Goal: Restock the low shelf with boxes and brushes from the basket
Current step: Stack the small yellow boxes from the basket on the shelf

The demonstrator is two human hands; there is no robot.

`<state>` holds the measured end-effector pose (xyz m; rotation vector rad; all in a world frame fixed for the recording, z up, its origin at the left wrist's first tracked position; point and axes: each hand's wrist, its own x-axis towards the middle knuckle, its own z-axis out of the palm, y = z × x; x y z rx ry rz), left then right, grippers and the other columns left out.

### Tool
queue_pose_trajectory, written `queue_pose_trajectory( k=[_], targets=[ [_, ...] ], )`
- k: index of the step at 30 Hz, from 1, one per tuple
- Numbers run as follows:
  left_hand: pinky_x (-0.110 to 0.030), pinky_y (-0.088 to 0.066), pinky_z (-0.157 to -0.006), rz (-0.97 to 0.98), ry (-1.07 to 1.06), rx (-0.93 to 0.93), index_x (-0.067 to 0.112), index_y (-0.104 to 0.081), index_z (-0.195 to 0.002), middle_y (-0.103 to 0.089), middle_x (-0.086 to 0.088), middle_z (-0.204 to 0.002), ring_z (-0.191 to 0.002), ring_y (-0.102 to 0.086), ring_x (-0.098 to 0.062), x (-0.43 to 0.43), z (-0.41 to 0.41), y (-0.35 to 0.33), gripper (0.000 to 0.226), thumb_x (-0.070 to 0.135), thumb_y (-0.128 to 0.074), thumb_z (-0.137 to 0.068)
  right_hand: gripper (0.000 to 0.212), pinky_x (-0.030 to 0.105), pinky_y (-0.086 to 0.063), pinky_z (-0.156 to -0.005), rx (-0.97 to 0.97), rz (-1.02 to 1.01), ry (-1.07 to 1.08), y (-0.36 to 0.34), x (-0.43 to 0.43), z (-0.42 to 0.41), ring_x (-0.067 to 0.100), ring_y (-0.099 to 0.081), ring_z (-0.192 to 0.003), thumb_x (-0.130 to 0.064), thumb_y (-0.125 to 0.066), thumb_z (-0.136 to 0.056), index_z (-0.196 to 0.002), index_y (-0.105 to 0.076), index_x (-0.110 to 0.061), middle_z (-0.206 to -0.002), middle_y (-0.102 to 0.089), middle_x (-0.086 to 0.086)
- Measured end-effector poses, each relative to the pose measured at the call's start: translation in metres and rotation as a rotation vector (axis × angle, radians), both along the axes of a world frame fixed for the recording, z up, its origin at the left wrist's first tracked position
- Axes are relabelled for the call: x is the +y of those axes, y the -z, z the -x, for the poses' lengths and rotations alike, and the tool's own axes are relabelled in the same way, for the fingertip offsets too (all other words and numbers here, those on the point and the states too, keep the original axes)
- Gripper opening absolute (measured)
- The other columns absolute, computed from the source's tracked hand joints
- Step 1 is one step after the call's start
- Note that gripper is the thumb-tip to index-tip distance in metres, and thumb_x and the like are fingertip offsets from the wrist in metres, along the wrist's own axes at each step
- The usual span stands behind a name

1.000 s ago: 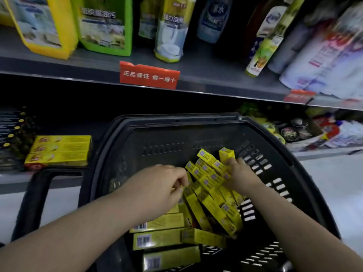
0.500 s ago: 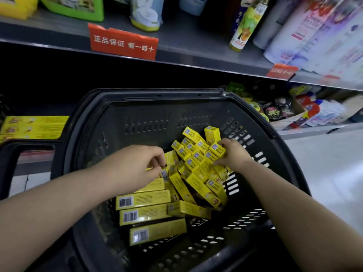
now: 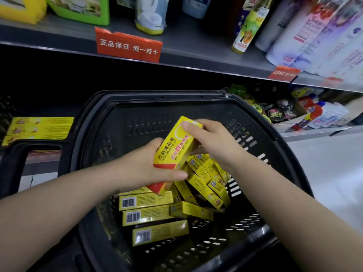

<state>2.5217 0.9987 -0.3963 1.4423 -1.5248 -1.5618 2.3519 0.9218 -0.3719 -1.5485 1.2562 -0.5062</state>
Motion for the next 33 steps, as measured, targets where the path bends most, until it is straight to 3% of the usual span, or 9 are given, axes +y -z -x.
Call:
queue_pose_trajectory(
  k=[3, 7, 11, 16, 20, 23, 26, 29, 33],
  targets=[
    [-0.028, -0.056, -0.076, -0.174, -0.045, 0.089, 0.036, -0.037, -0.119, -0.070, 0.005, -0.103, -0.085, -0.071, -0.009, 0.001, 0.000, 0.003, 0.067, 0.043, -0.076, -0.064, 0.048, 0.026, -0.055, -0.067, -0.176, -0.149, 0.063, 0.012, -0.020, 0.021, 0.021, -0.069, -0.085, -0.057, -0.047, -0.086, -0.102, -0.066, -0.016, -0.096, -0.070, 0.004],
    [-0.034, -0.057, -0.070, -0.356, -0.208, 0.313, 0.023, -0.052, -0.104, -0.071, -0.010, -0.092, -0.075, -0.069, -0.023, -0.001, 0.002, 0.001, 0.024, 0.016, -0.062, -0.084, 0.062, 0.039, -0.046, -0.094, 0.894, 0.048, -0.038, 0.058, -0.048, 0.082, 0.030, -0.053, -0.117, -0.039, -0.059, -0.089, -0.139, -0.034, -0.011, -0.133, -0.050, 0.013],
    [-0.029, -0.049, -0.060, -0.425, -0.264, 0.382, 0.010, -0.058, -0.091, -0.057, -0.015, -0.085, -0.069, -0.056, -0.027, -0.004, 0.000, -0.002, 0.010, 0.011, -0.054, -0.082, 0.079, 0.029, -0.044, -0.081, 1.034, -0.098, -0.227, 0.095, -0.044, 0.098, 0.027, -0.056, -0.111, -0.025, -0.065, -0.086, -0.146, -0.016, -0.010, -0.124, -0.057, 0.012],
    [-0.022, -0.049, -0.045, -0.465, -0.313, 0.409, 0.007, -0.058, -0.095, -0.056, -0.012, -0.081, -0.063, -0.054, -0.021, -0.006, 0.003, 0.000, 0.017, 0.014, -0.048, -0.084, 0.062, 0.035, -0.049, -0.081, 1.270, 0.109, -0.224, 0.081, -0.055, 0.084, 0.028, -0.059, -0.106, -0.031, -0.063, -0.087, -0.139, -0.034, -0.012, -0.121, -0.059, 0.013],
    [-0.031, -0.050, -0.058, -0.448, -0.375, 0.406, 0.006, -0.057, -0.099, -0.052, -0.017, -0.094, -0.072, -0.054, -0.024, -0.009, 0.000, 0.005, 0.019, 0.011, -0.048, -0.083, 0.071, 0.032, -0.047, -0.079, 1.104, 0.290, -0.149, 0.023, -0.051, 0.068, 0.026, -0.062, -0.100, -0.036, -0.063, -0.086, -0.144, -0.027, -0.018, -0.119, -0.062, 0.010],
    [-0.037, -0.044, -0.071, -0.429, -0.387, 0.371, 0.006, -0.056, -0.104, -0.050, -0.016, -0.095, -0.081, -0.054, -0.027, -0.010, 0.000, 0.007, 0.023, 0.012, -0.049, -0.083, 0.073, 0.025, -0.041, -0.064, 0.928, 0.405, -0.198, -0.010, -0.030, 0.051, 0.014, -0.057, -0.071, -0.035, -0.061, -0.087, -0.147, -0.021, -0.035, -0.084, -0.063, -0.001],
    [-0.032, -0.045, -0.062, -0.372, -0.387, 0.320, 0.009, -0.058, -0.098, -0.051, -0.015, -0.085, -0.071, -0.052, -0.024, -0.010, 0.002, 0.005, 0.017, 0.014, -0.051, -0.083, 0.061, 0.027, -0.046, -0.071, 0.844, 0.456, -0.242, -0.027, -0.015, 0.040, 0.015, -0.060, -0.080, -0.036, -0.058, -0.088, -0.142, -0.032, -0.039, -0.091, -0.066, 0.001],
    [-0.030, -0.047, -0.058, -0.310, -0.386, 0.310, 0.014, -0.059, -0.101, -0.053, -0.009, -0.074, -0.065, -0.052, -0.021, -0.010, 0.002, 0.007, 0.018, 0.017, -0.053, -0.084, 0.057, 0.034, -0.051, -0.088, 0.637, 0.338, -0.174, -0.034, -0.009, 0.029, 0.019, -0.062, -0.097, -0.035, -0.062, -0.086, -0.139, -0.041, -0.033, -0.111, -0.063, 0.000],
    [-0.029, -0.054, -0.058, -0.331, -0.330, 0.372, 0.021, -0.058, -0.108, -0.070, -0.004, -0.073, -0.064, -0.067, -0.016, -0.008, 0.006, 0.007, 0.020, 0.023, -0.054, -0.088, 0.047, 0.021, -0.056, -0.060, 0.248, 0.002, -0.033, -0.032, 0.001, 0.016, 0.010, -0.068, -0.064, -0.034, -0.059, -0.089, -0.134, -0.048, -0.025, -0.093, -0.066, 0.000]
  ],
)
